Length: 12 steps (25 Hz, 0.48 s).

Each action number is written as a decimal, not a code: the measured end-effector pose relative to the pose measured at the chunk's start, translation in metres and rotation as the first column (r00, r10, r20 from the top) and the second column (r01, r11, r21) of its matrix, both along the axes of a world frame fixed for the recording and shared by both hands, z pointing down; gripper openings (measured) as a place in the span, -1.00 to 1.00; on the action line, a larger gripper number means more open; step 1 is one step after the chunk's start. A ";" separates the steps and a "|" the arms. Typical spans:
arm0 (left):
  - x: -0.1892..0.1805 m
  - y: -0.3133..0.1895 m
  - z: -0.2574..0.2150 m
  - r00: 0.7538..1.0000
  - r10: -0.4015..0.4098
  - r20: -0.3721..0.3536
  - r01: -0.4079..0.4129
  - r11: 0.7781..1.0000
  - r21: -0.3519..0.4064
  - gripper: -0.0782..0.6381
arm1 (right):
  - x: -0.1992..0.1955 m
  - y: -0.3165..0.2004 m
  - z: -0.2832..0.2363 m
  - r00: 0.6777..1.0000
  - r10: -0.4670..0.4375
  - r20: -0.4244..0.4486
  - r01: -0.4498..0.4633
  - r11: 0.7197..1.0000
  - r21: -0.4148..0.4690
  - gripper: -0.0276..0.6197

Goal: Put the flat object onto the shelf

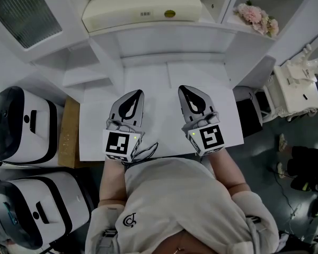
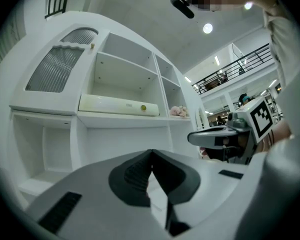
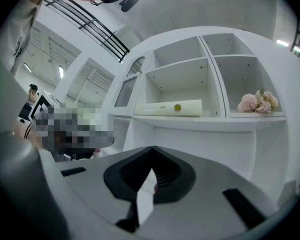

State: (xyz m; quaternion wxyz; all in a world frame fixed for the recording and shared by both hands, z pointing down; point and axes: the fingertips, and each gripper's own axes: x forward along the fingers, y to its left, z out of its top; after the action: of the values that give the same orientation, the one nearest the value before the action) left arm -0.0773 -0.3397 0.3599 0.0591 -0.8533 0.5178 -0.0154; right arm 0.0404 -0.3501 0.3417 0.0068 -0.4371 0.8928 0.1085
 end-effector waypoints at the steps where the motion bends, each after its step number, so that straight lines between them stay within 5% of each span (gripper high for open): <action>1: -0.002 -0.001 0.000 1.000 -0.005 0.007 0.005 1.000 0.004 -0.75 | -0.001 0.001 -0.001 1.000 -0.007 0.000 0.007 1.000 0.001 -0.90; 12: -0.005 0.005 -0.030 1.000 0.013 0.019 -0.016 0.989 0.149 -0.75 | -0.010 0.005 -0.004 0.999 -0.046 -0.016 0.046 0.999 0.016 -0.90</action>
State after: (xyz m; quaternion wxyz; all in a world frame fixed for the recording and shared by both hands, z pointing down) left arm -0.0824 -0.3345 0.3295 0.1277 -0.8500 0.5108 0.0160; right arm 0.0304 -0.3449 0.3380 0.0062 -0.4156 0.9017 0.1191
